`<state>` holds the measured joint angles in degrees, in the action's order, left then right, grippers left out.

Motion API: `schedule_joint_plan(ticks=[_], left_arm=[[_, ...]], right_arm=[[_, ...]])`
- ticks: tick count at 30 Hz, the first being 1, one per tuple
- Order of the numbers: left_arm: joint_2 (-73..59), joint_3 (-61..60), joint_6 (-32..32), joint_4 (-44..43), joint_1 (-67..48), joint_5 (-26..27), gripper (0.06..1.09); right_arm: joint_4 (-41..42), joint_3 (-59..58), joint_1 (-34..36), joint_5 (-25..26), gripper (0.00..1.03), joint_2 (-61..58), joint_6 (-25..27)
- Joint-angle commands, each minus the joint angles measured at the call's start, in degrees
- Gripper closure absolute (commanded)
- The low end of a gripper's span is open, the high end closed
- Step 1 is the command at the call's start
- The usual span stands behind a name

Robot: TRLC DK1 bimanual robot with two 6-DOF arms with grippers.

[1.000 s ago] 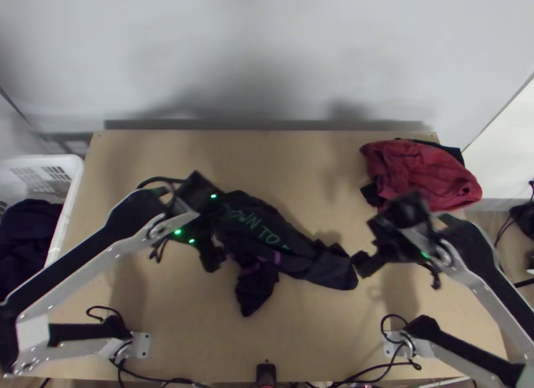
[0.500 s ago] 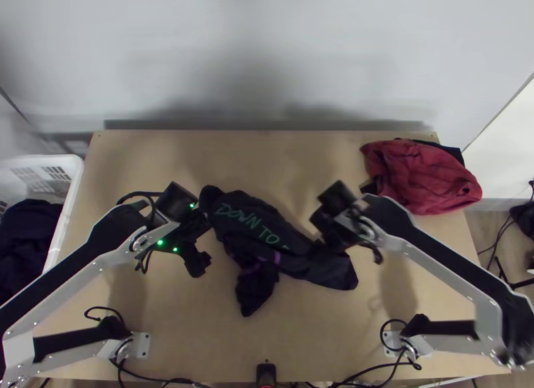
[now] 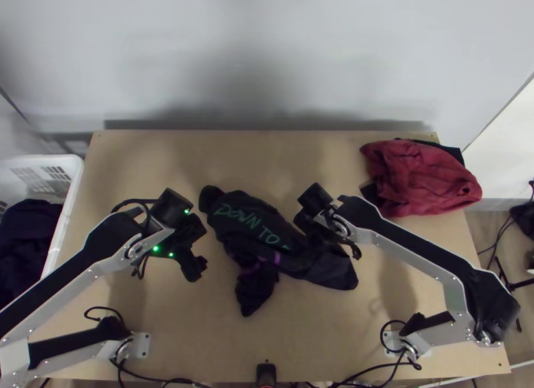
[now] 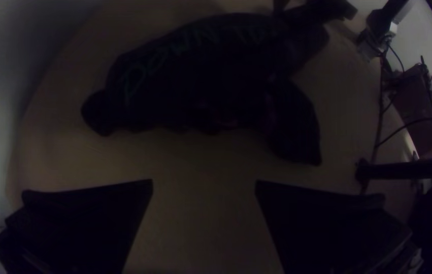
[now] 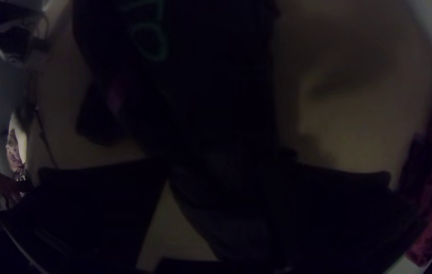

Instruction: Fold the t-shirt

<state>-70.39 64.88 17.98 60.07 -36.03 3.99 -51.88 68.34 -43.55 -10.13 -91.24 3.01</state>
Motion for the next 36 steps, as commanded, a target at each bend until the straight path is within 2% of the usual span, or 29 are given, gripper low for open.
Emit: schedule_joint_plan(ticks=[1,6,9,12,15,17,24,31,36], left_arm=[[0.96,-0.99,0.04,-0.31,0.17,-0.03,0.11],[1.31,-1.51,0.04,-0.31,0.35,-0.03,0.11],[1.4,-1.78,0.04,-0.31,0.35,-0.03,0.11],[1.66,-1.86,0.04,-0.31,0.61,-0.03,0.11],[1.92,-2.04,0.04,-0.31,0.61,-0.03,0.11],[1.84,-2.13,-0.14,-0.48,0.52,0.05,0.11],[-0.54,-2.39,-1.63,-5.05,-6.42,0.05,0.11],[-6.6,-1.69,-1.37,-8.57,-16.79,-0.74,0.11],[-9.59,-0.63,-2.07,-10.06,-19.25,-1.0,0.11]], right_arm=[[2.31,-3.65,2.51,-0.06,0.25,-0.43,1.13],[2.66,-5.85,2.94,-0.06,0.26,0.54,1.48],[5.12,-6.9,2.77,-0.06,0.48,1.33,1.65],[5.73,-6.81,2.94,-0.24,0.62,1.33,1.92],[6.53,-6.72,2.94,-0.77,0.85,1.77,2.8],[6.79,-6.72,2.94,-0.77,0.95,2.21,3.59],[6.7,-5.05,5.32,-0.77,1.0,4.93,3.41],[6.61,-1.98,7.08,-0.77,1.0,7.22,2.8],[2.83,2.94,7.51,-0.86,1.0,10.29,2.62]])
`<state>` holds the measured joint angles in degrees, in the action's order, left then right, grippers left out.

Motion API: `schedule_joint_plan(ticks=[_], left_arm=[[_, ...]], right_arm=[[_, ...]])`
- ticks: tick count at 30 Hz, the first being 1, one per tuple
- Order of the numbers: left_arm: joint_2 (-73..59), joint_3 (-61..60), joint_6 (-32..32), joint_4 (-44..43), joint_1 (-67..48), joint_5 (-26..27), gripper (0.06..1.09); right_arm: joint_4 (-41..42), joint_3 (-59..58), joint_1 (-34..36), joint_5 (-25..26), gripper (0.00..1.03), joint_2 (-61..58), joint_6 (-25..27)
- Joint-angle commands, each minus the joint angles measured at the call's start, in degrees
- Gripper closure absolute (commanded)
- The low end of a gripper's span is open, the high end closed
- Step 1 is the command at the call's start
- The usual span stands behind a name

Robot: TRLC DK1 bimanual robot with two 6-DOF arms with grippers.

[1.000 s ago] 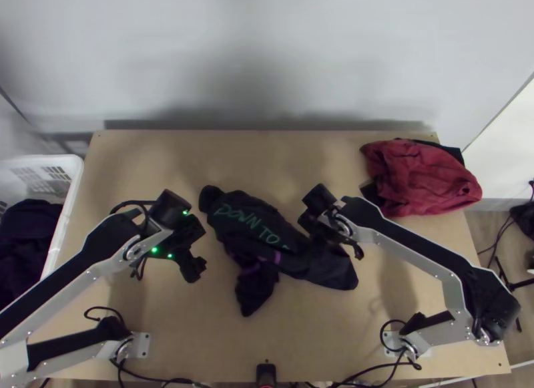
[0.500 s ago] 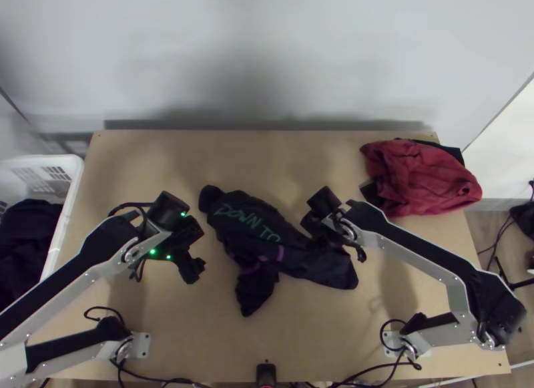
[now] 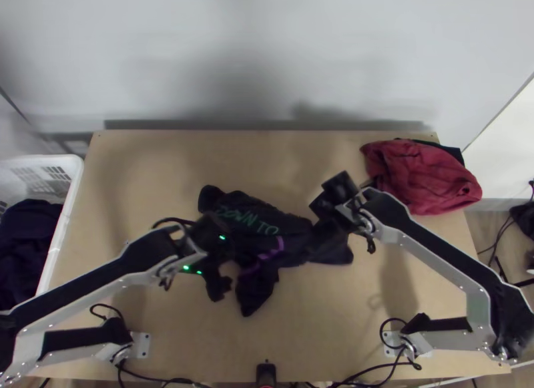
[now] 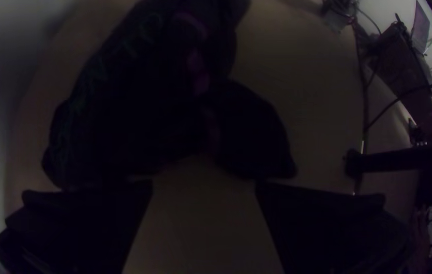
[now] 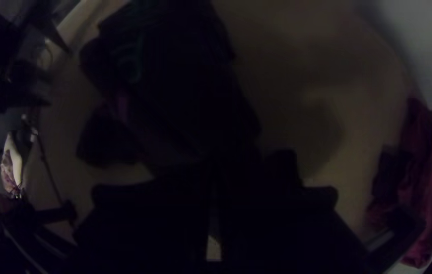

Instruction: Fold the t-shirt

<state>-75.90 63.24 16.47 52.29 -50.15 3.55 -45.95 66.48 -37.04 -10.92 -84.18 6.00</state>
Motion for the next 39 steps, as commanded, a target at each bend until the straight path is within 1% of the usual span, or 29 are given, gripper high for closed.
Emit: schedule_joint_plan(ticks=[1,7,16,22,27,29,31,34,35,37,38,39], left_arm=[[-4.52,1.0,-1.18,-2.72,-5.75,-0.56,0.11],[-7.77,0.39,-2.32,-4.48,-12.16,-0.56,0.11],[-12.96,0.3,-3.37,-9.31,-12.16,-0.65,0.11],[-15.95,-0.05,-2.49,-10.81,-11.64,-5.13,0.1],[-16.91,-0.93,-3.37,-10.9,-11.55,-4.87,0.11],[-18.23,-0.93,-3.55,-11.16,-11.55,-4.52,0.2],[-19.11,-0.66,-3.64,-11.25,-11.55,-4.34,0.26],[-20.08,-0.23,-3.9,-11.34,-11.64,-3.02,0.38],[-20.34,-0.31,-3.9,-11.69,-11.81,-2.58,0.48],[-20.61,-0.31,-3.9,-12.48,-11.9,-2.23,0.73],[-20.52,-0.14,-3.9,-12.57,-11.81,-1.97,0.82],[-20.25,0.13,-3.9,-12.57,-11.55,-1.97,0.88]], right_arm=[[-3.62,5.5,1.18,-0.07,1.0,3.67,-0.37],[-4.5,5.94,2.41,0.02,1.0,4.11,0.24],[-4.5,6.12,2.32,-0.07,1.0,4.11,-0.02],[-4.93,6.12,2.41,-0.16,1.0,4.55,0.33],[-5.02,5.86,2.41,-0.24,1.0,4.73,0.42],[-5.02,5.94,2.41,-0.24,1.0,4.64,0.5],[-5.02,6.12,2.41,-0.24,1.0,4.64,0.59],[-5.02,6.38,2.58,-0.24,1.0,4.64,0.59],[-5.02,6.38,2.67,-0.24,1.0,4.64,0.68],[-5.02,6.3,2.94,-0.24,1.0,4.73,1.03],[-5.02,6.3,3.29,-0.24,1.0,4.9,1.12],[-5.02,6.3,3.46,-0.24,1.0,4.99,1.21]])
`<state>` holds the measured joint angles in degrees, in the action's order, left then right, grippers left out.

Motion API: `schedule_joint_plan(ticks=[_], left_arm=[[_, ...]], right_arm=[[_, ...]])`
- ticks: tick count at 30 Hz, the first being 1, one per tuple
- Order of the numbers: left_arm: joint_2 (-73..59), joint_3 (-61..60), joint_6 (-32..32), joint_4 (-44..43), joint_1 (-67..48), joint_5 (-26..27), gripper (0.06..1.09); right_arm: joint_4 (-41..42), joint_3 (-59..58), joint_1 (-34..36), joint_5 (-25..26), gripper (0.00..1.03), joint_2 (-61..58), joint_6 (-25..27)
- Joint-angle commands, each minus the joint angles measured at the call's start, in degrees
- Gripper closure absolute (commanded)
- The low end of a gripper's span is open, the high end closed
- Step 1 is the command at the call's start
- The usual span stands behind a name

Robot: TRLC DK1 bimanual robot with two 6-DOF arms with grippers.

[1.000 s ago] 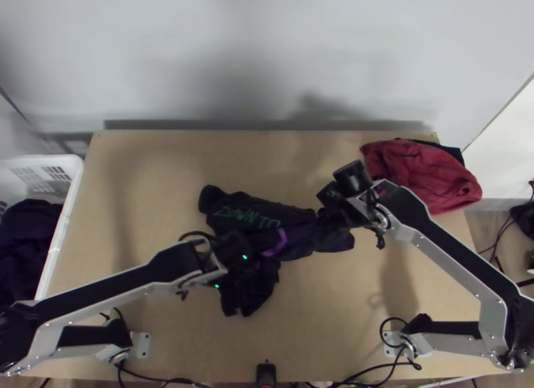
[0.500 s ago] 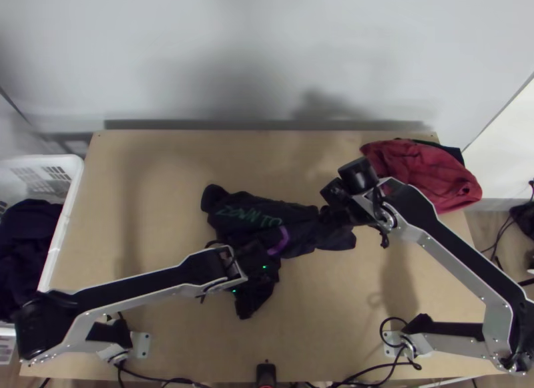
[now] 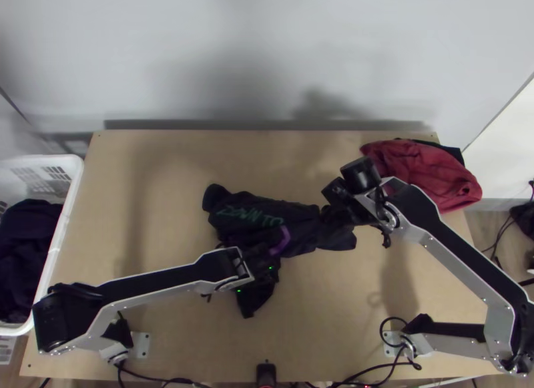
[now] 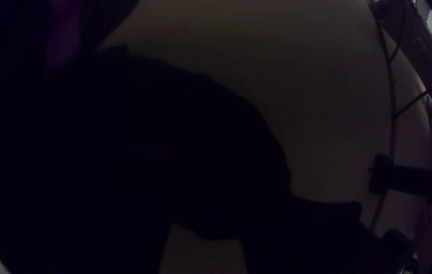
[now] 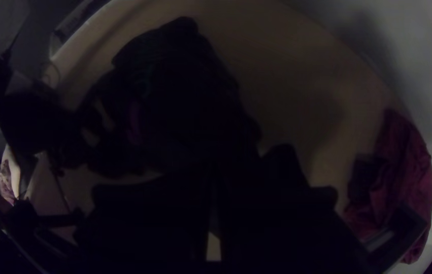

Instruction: Fold the t-shirt

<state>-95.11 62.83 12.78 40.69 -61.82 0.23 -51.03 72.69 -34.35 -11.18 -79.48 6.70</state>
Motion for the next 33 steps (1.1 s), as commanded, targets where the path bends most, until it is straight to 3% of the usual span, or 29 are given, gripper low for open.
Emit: schedule_joint_plan(ticks=[1,3,6,22,33], left_arm=[[-0.69,0.72,-0.21,-0.87,0.39,1.44,0.95],[0.28,0.89,-0.12,-0.34,1.09,1.44,1.05],[1.68,0.81,0.5,1.33,2.32,5.13,1.05],[22.69,5.38,4.98,16.35,19.2,8.65,1.05],[35.52,5.99,16.4,24.7,48.73,12.08,1.05]], right_arm=[[0.05,0.09,1.04,0.02,1.0,0.47,0.51],[-0.04,-0.09,1.39,0.02,1.0,0.64,0.6],[-0.22,-0.44,1.48,0.02,1.0,0.73,0.77],[-0.74,-1.49,4.99,-0.25,1.0,3.55,0.68],[-3.82,0.53,18.97,-3.85,1.0,7.5,0.33]])
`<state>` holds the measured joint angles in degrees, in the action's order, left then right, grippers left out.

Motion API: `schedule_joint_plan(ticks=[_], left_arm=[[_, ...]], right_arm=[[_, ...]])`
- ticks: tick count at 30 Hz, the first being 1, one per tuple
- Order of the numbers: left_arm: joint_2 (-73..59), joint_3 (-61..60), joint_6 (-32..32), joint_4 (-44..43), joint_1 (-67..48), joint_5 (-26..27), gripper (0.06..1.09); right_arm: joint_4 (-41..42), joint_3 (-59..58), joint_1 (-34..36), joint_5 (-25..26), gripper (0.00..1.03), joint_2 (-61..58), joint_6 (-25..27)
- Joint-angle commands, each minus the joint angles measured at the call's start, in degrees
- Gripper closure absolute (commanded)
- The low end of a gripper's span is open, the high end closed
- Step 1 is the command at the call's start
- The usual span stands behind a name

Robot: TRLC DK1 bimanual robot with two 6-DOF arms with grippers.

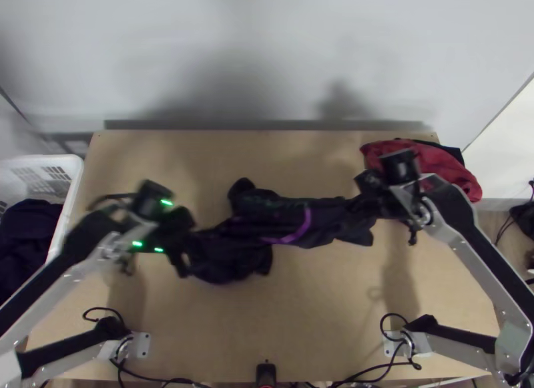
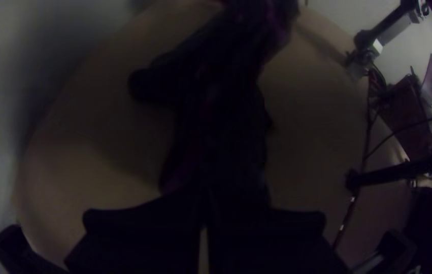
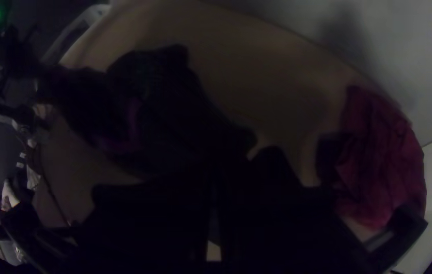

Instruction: Fold the t-shirt

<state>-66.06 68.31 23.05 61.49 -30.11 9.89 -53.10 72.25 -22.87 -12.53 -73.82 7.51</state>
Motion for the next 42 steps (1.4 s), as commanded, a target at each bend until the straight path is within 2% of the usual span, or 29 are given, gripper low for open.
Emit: schedule_joint_plan(ticks=[1,6,12,16,22,26,28,31,32,36,42], left_arm=[[6.82,0.68,6.92,4.07,19.47,2.68,1.05],[7.0,1.03,11.76,3.46,30.37,4.44,1.05],[6.91,3.49,14.22,2.14,35.91,4.79,1.05],[7.35,-1.78,16.06,1.08,33.45,5.23,1.05],[7.79,-11.45,14.66,-4.81,22.73,3.12,1.05],[6.3,-14.52,10.61,-8.41,13.67,2.5,1.05],[4.63,-15.93,9.12,-10.25,9.19,2.15,1.05],[1.29,-16.46,6.31,-13.15,4.18,2.24,1.05],[0.06,-16.28,5.6,-14.12,3.13,2.24,1.05],[-4.69,-14.17,3.49,-17.02,1.54,2.24,1.05],[-9.0,-9.95,2.53,-20.01,6.73,2.24,1.05]], right_arm=[[-2.18,1.05,8.55,-3.11,1.0,2.02,-0.74],[-4.12,1.49,11.01,-4.87,1.0,2.98,-1.09],[-7.98,2.99,11.62,-6.89,1.0,3.69,-1.18],[-8.07,-0.27,11.01,-6.98,1.0,2.02,-1.09],[-7.72,-5.71,7.67,-6.98,1.0,-1.68,-0.83],[-7.37,-7.82,5.73,-6.89,0.78,-4.23,-0.74],[-7.28,-8.35,5.12,-6.89,0.55,-5.54,-0.74],[-7.28,-8.62,4.5,-6.89,0.14,-6.86,-0.48],[-7.37,-8.44,4.42,-6.89,0.05,-6.95,-0.56],[-8.25,-8.44,2.04,-6.89,0.04,-4.49,-0.56],[-9.92,-11.25,-8.06,-2.32,0.05,2.45,-0.74]])
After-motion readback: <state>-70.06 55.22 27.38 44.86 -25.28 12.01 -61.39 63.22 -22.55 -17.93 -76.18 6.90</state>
